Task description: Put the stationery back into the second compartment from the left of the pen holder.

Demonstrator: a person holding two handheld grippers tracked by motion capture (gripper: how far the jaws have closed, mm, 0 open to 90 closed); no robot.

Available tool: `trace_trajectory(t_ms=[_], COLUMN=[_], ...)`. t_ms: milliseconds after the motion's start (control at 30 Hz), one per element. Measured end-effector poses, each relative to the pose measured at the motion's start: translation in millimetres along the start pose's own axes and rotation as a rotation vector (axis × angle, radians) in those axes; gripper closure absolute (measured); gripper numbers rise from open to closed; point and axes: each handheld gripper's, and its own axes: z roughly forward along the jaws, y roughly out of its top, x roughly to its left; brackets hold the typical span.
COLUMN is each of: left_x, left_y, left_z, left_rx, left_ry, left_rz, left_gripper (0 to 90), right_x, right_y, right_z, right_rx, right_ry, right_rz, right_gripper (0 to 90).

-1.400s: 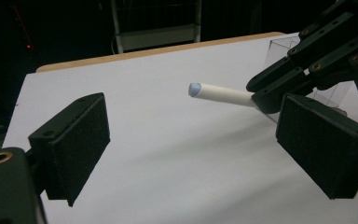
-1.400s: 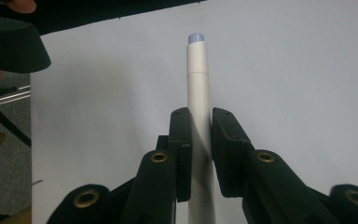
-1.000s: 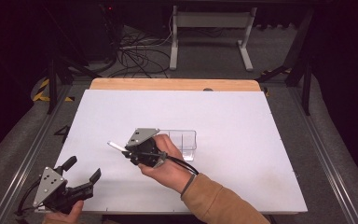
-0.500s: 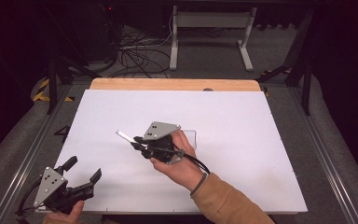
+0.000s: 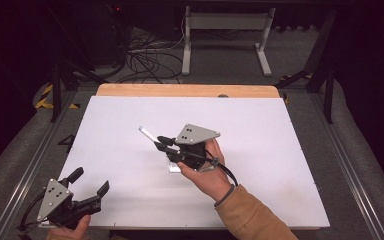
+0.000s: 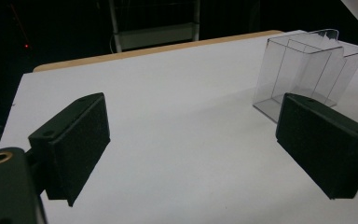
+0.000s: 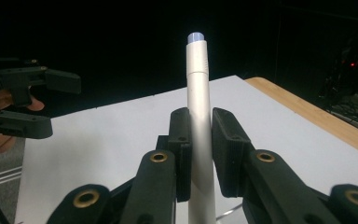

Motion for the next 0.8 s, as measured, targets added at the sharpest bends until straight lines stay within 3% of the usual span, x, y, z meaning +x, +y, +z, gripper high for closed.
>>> trace_trajectory(t_ms=[367,800], left_x=[-0.3,0.0], left_y=[0.1,0.1], left_z=[0.1,0.1], left_rx=[0.004,0.005], left_ry=[0.001,0.001], left_rz=[0.002,0.003], left_gripper=[10.6,10.6], right_x=[-16.6,-32.4], right_y=[-8.1,-20.1], right_z=[-16.4,-14.5], right_rx=[-0.062,-0.091], right_ry=[-0.048,-0.099], right_rz=[0.017,0.034], right_gripper=[78.7,78.8])
